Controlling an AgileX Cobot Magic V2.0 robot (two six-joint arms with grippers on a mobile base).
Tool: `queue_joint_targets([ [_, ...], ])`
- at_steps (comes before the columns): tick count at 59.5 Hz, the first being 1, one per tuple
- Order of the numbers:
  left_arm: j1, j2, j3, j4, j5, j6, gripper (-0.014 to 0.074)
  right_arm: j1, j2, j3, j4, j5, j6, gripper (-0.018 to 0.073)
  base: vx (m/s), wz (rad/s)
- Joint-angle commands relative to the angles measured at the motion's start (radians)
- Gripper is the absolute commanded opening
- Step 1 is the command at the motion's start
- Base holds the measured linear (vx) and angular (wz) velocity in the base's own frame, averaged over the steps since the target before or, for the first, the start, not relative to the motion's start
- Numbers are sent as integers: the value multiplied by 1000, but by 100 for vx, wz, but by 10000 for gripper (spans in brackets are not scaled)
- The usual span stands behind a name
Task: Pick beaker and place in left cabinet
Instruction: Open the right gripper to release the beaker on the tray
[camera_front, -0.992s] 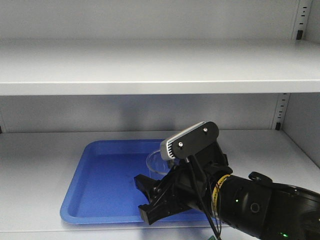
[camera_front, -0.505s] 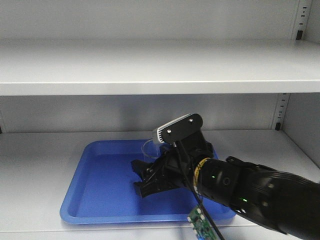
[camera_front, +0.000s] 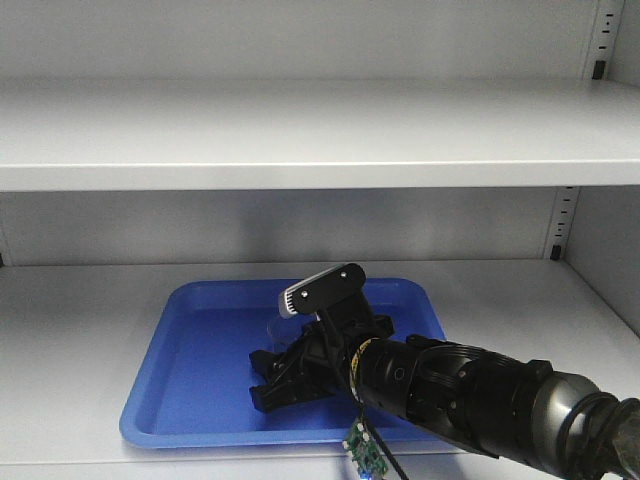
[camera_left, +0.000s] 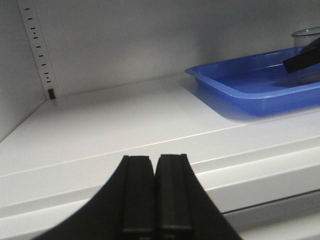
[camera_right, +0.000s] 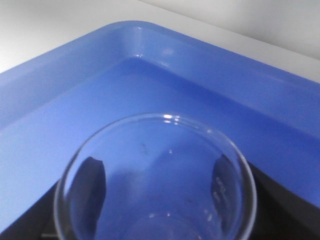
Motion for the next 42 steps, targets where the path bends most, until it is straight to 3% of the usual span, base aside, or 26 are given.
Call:
queue_joint_targets([
  [1,-1,-19,16,-3,-75,-3,1,-5,-38,-29,7,-41,-12,91,0,0],
  [10,-1,-19,16,-3,-75,-3,1,-5,-38,-29,7,-41,-12,228,0,0],
  [29,-1,-19,16,-3,-75,-3,1,-5,-59,-29,15,-38,21,708,0,0],
  [42,-1,-19,16,-3,-75,-3,1,-5,-122,-23,13,-40,20,712,0,0],
])
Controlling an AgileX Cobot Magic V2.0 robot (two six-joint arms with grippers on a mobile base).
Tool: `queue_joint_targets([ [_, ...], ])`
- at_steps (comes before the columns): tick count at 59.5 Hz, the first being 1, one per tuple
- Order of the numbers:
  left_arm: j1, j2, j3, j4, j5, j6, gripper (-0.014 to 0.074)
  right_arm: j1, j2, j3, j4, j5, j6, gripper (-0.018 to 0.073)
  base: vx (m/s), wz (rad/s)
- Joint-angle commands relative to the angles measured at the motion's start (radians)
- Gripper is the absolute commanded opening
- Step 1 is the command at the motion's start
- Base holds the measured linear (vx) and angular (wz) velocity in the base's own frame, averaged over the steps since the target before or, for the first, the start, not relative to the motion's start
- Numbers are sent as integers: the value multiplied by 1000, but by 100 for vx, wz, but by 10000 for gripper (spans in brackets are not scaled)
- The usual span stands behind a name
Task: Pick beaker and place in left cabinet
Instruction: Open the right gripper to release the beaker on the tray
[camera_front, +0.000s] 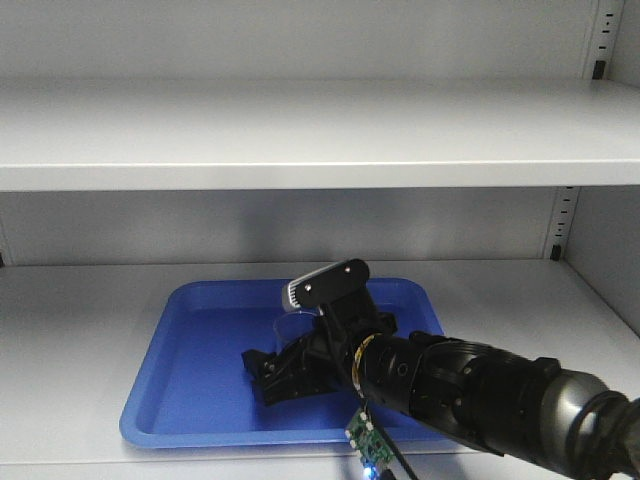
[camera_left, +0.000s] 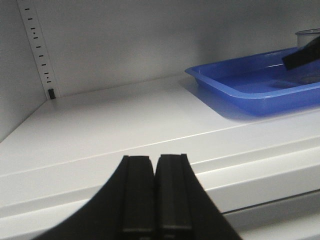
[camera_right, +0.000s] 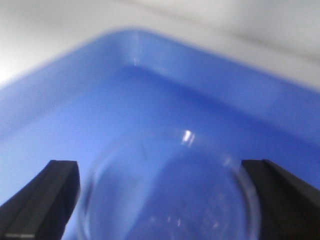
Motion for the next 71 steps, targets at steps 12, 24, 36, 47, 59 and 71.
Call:
queue_joint_targets([
  [12,-1,-19,16,-3,-75,-3,1,-5,-157,-23,-3,-51,-1,655,0,0],
  [24,-1,-19,16,-3,-75,-3,1,-5,-221,29,-13,-71,-14,564,0,0],
  [36,-1,-19,16,-3,-75,-3,1,-5,-357,189,-13,-75,-13,431,0,0],
  [47,-1,-19,16,-3,-75,-3,1,-5,-476,268,-11,-26,-13,260,0,0],
  [59,-1,-19,16,-3,-75,-3,1,-5,-529,280,-9,36,-8,85,0,0],
  [71,-1,-19,16,-3,-75,-3,1,-5,-529,280,-9,36,-8,-12,0,0],
])
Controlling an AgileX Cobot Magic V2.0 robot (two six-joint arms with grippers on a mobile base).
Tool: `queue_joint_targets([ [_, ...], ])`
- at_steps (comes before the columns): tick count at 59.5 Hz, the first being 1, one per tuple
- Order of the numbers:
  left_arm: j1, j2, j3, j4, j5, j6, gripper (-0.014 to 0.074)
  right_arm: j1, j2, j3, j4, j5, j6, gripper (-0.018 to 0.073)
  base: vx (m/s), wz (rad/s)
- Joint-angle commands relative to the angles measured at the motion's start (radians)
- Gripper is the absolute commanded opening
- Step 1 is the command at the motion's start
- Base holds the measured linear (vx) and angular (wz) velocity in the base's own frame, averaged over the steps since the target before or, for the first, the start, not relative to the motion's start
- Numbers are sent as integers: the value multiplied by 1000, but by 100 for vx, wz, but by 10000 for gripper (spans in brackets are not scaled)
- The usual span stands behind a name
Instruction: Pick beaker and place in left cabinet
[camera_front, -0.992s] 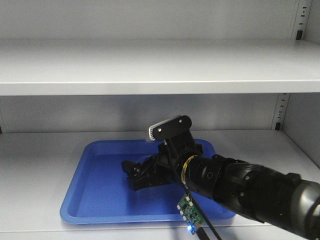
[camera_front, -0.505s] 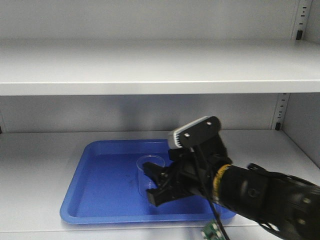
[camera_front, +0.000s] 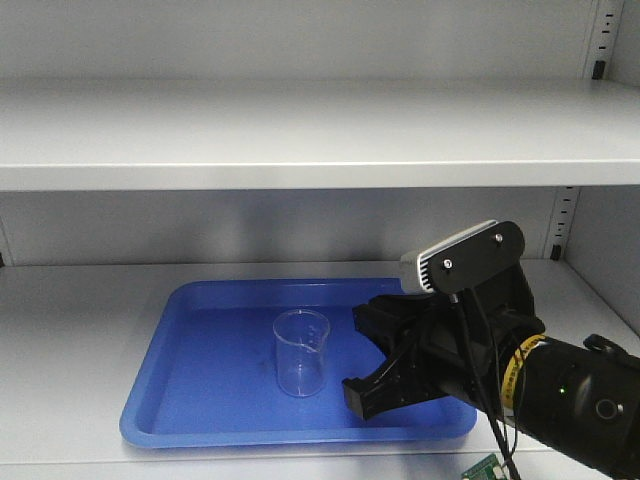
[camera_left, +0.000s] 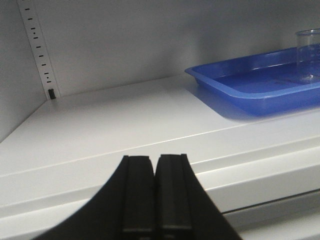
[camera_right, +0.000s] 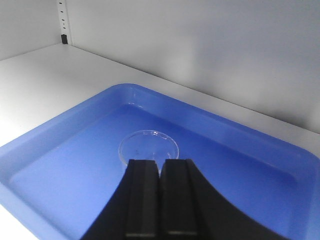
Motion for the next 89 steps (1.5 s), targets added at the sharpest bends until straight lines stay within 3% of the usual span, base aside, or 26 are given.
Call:
queue_joint_targets([
  [1,-1,-19,16,-3,-75,-3,1,-3,-32,-29,3,-44,-2,-13,0,0],
  [27,-1,-19,16,-3,-75,-3,1,-3,-43,-29,34,11,-2,-9,0,0],
  [37,-1,-19,16,-3,-75,-3,1,-3,-106,-29,351,235,-65,-7,0,0],
  [46,-1,-19,16,-3,-75,-3,1,-29,-183,-25,530,429,-377,-6,0,0],
  [53,-1,-19,16,-3,-75,-3,1,-153,-257,53,764,340,-577,-6,0,0],
  [60,-1,-19,16,-3,-75,-3,1,-271,-351,179,903,200,-689,-6,0,0],
  [74,-1,-19,16,-3,-75,-3,1,-455,-598,457,907,63,-700,-6,0,0],
  [89,-1,-19,16,-3,-75,-3,1,-548,-913,716,823,60,-700,-6,0,0],
])
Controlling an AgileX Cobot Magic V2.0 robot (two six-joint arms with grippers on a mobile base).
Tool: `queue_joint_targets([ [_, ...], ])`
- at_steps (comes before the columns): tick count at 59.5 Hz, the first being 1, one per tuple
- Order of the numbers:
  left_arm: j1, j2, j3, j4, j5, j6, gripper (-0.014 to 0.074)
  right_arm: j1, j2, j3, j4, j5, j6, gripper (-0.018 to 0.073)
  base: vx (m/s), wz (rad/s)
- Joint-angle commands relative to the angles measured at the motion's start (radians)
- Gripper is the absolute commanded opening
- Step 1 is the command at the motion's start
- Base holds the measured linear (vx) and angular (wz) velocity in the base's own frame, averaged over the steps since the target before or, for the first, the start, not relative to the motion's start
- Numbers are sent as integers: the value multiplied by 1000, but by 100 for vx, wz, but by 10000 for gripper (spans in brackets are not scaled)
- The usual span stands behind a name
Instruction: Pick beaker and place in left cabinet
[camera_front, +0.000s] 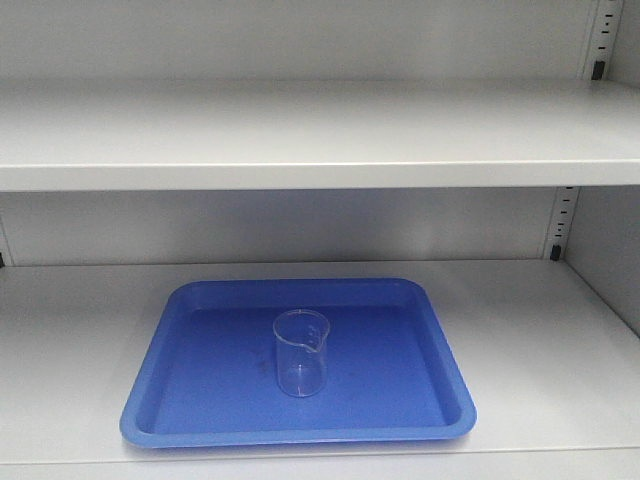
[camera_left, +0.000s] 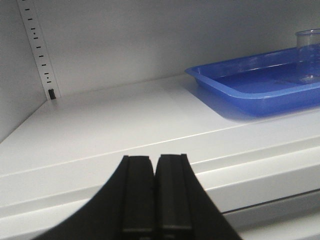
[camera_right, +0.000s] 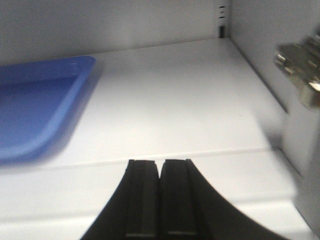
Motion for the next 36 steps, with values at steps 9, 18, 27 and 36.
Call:
queue_joint_targets([
  [9,-1,-19,16,-3,-75,-3,1,-21,-251,178,-78,-89,-13,-6,0,0],
  [18,-1,-19,16,-3,-75,-3,1,-21,-425,305,-78,-113,-13,-6,0,0],
  [27,-1,-19,16,-3,-75,-3,1,-9,-482,301,-94,-38,-20,-4,0,0],
  [36,-1,-19,16,-3,-75,-3,1,-2,-488,300,-90,-38,-13,-3,0,1],
])
